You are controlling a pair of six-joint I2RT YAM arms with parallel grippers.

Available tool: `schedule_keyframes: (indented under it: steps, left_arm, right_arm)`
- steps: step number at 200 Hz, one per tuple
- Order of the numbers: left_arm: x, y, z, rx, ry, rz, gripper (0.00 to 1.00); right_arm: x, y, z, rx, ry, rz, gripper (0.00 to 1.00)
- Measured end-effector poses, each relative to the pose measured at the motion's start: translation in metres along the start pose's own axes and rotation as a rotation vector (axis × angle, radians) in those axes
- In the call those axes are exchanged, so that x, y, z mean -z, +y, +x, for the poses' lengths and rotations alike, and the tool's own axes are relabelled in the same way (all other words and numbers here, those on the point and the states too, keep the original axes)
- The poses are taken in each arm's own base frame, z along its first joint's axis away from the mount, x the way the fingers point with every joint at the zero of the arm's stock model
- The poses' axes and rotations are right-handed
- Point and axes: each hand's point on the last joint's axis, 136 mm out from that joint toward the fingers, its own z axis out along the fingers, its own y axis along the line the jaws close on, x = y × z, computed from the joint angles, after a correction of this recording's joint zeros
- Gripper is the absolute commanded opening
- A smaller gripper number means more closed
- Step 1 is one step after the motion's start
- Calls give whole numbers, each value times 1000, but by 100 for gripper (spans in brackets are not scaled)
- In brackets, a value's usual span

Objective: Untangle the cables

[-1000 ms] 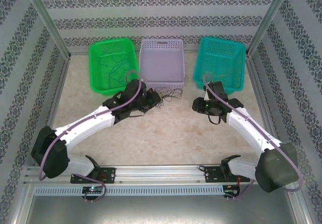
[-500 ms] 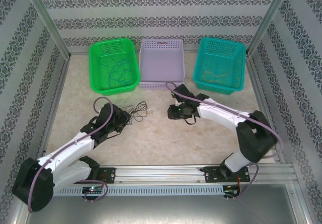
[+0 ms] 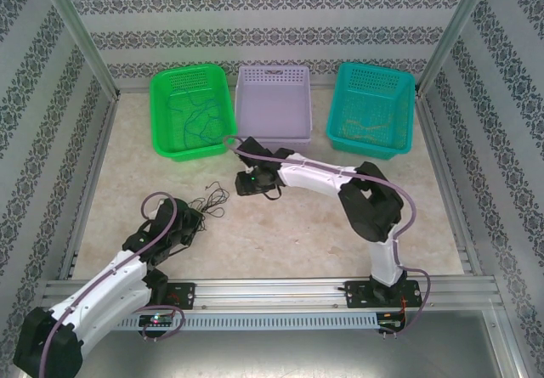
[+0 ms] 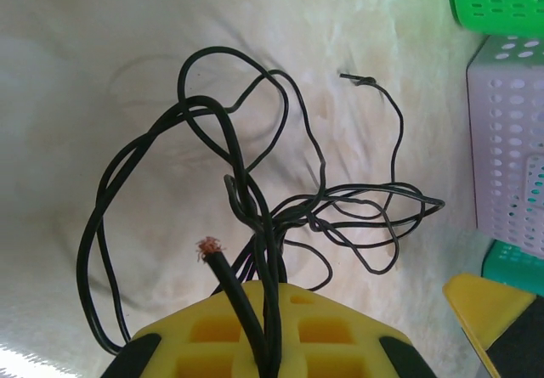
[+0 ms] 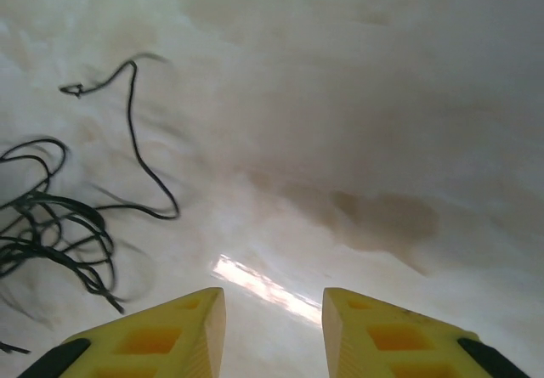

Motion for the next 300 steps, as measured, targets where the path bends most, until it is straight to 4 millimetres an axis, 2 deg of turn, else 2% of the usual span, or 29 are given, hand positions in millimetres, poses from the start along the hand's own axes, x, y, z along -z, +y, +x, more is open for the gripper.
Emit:
schedule_keyframes:
  steps: [34, 86, 116, 139, 160, 183, 214, 232, 267, 280, 300]
  left_arm:
    - [0, 6, 1, -2, 3, -25, 0]
    - [-6, 39, 7, -49, 43, -218, 0]
    - [-8, 31, 10, -121, 82, -287, 0]
    - [-10, 22, 10, -165, 96, -304, 0]
    - [-11, 18, 10, -187, 102, -306, 0]
    - [-11, 20, 11, -203, 108, -311, 0]
    - [-9, 22, 11, -207, 114, -320, 0]
    - [-7, 21, 11, -210, 113, -313, 0]
    - [-2, 22, 10, -226, 115, -314, 0]
    - [-1, 23, 10, -233, 118, -320, 0]
    - [1, 19, 9, -248, 115, -320, 0]
  right_arm:
    - [-17, 19, -15, 20, -7, -15, 37]
    - [-34, 32, -33, 62, -18, -25, 39]
    - [-43, 47, -33, 114, -10, -33, 40]
    - [-52, 58, -24, 148, 13, -31, 41]
    - [-62, 59, -15, 159, 41, -9, 39]
    - [-72, 52, -13, 165, 61, 30, 34]
    - [-75, 45, -16, 164, 63, 75, 16]
    - [-74, 40, -17, 161, 60, 93, 0]
    - [-71, 29, -21, 139, 43, 100, 0]
    - [-65, 15, -22, 122, 37, 121, 0]
    - [-48, -18, -30, 71, 19, 159, 0]
